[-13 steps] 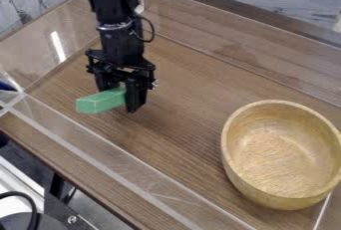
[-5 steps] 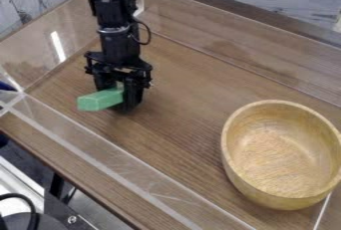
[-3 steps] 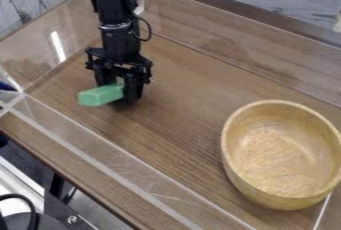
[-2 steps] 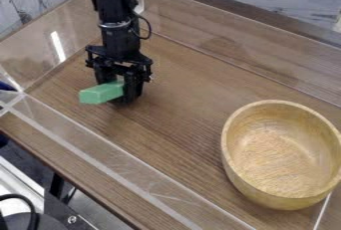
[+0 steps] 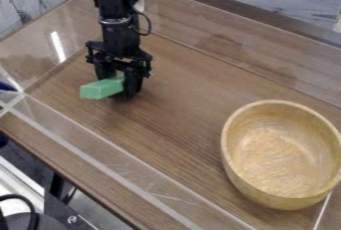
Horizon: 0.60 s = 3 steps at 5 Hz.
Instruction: Remove the green block from inside the brown bowl and put it on the table
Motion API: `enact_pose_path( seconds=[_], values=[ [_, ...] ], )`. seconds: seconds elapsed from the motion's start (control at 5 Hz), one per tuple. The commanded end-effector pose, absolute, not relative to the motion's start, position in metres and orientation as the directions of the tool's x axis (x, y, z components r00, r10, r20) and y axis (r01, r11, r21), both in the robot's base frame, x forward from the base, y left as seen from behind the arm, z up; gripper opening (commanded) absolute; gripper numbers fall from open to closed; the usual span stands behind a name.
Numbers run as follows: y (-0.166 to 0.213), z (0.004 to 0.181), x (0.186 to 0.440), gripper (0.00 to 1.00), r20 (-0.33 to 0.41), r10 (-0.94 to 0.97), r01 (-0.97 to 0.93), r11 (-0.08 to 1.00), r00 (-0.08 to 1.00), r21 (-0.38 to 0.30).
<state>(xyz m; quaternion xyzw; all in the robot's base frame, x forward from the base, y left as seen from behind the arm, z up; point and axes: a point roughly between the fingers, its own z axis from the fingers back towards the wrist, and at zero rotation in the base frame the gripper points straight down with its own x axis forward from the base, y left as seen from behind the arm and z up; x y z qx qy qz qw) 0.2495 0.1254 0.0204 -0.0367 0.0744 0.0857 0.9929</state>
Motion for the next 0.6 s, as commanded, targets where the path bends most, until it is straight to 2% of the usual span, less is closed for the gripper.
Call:
enact_pose_path(
  seconds=[0.0,0.4],
  values=[
    [0.1337,0.0187,0.2512,0.0,-0.145,0.184,-0.194,0.98,0.972,-0.053],
    [0.1342,0.0182,0.2532,0.0,-0.143,0.187,-0.197,0.979,0.972,-0.055]
  ],
)
